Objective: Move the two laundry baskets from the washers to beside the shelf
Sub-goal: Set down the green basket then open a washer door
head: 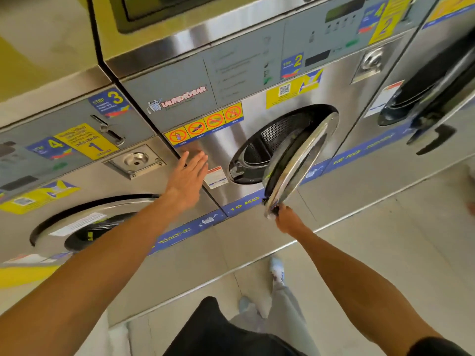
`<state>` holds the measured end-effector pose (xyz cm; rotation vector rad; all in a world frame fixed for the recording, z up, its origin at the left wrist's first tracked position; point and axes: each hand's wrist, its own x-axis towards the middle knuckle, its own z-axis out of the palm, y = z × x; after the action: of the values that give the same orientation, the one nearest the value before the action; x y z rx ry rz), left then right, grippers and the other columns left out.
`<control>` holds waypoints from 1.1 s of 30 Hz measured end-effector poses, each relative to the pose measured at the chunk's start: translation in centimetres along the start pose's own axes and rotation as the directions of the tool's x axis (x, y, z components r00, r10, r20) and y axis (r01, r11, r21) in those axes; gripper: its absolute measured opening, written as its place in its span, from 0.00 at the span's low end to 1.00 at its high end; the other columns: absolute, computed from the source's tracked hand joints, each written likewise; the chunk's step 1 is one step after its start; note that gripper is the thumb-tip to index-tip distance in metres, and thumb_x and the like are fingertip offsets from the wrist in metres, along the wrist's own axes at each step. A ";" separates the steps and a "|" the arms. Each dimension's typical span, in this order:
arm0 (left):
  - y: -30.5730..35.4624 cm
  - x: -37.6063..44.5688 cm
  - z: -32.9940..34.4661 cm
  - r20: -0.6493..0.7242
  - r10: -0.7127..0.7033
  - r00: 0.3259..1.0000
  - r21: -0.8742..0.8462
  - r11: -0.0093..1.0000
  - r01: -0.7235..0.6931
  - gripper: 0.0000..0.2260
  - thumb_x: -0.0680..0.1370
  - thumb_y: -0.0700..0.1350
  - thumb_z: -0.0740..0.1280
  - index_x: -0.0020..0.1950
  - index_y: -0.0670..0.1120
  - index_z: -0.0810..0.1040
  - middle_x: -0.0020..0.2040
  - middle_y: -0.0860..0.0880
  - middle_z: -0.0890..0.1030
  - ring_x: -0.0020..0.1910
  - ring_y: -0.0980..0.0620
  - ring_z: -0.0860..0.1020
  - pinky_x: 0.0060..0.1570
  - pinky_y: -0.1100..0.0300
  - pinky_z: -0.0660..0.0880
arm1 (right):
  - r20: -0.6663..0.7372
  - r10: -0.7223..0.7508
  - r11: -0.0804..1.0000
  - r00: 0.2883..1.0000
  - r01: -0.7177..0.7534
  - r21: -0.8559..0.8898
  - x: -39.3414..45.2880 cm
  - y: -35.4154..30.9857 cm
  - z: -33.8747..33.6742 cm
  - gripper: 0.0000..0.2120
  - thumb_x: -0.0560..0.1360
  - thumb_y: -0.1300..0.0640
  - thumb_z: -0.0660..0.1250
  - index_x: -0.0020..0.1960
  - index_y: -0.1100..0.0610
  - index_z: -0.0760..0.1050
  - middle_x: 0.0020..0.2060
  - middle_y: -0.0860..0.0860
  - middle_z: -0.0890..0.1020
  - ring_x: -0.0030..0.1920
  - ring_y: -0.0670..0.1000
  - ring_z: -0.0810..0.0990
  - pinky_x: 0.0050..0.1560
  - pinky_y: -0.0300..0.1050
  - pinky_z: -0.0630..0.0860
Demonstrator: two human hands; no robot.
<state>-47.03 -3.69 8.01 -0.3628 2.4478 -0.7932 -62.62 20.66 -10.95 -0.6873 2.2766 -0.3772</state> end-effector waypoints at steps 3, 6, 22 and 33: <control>0.2 0.3 -0.2 0.031 -0.013 0.999 -0.055 0.998 0.014 0.40 0.79 0.61 0.59 0.81 0.42 0.45 0.81 0.42 0.42 0.80 0.44 0.38 0.76 0.38 0.41 | -0.018 0.051 0.996 0.999 -0.052 -0.066 -1.7 3.4 -0.3 0.17 0.76 0.63 0.62 0.64 0.65 0.68 0.59 0.65 0.76 0.60 0.65 0.76 0.58 0.53 0.72; 0.7 0.6 -0.6 0.067 -0.046 0.997 -0.191 0.980 0.058 0.43 0.77 0.63 0.60 0.81 0.41 0.45 0.82 0.43 0.42 0.80 0.45 0.38 0.76 0.36 0.43 | -0.051 0.076 0.987 0.996 -0.083 -0.137 -3.5 7.0 -1.3 0.15 0.75 0.63 0.61 0.61 0.63 0.70 0.58 0.62 0.77 0.59 0.63 0.77 0.58 0.54 0.75; 2.9 1.8 -3.3 0.162 -0.155 0.974 -0.486 0.847 0.216 0.45 0.75 0.68 0.62 0.81 0.43 0.49 0.82 0.42 0.47 0.80 0.41 0.44 0.75 0.38 0.51 | -0.308 0.163 0.979 0.937 -0.193 -0.071 -10.3 20.6 -8.0 0.26 0.69 0.65 0.73 0.65 0.55 0.72 0.60 0.56 0.70 0.54 0.56 0.75 0.53 0.53 0.77; 4.2 0.0 -4.7 0.157 -0.224 0.962 -0.633 0.725 0.272 0.40 0.75 0.66 0.64 0.78 0.43 0.58 0.78 0.39 0.59 0.77 0.37 0.56 0.72 0.38 0.59 | -0.170 0.087 0.986 0.982 -0.110 -0.126 -10.9 21.7 -11.0 0.28 0.75 0.63 0.67 0.72 0.48 0.65 0.61 0.57 0.74 0.56 0.58 0.76 0.53 0.54 0.79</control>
<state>-50.01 1.81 8.65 -0.9781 2.5697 0.0283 -71.81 45.41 -6.96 -0.6269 2.5001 -0.2417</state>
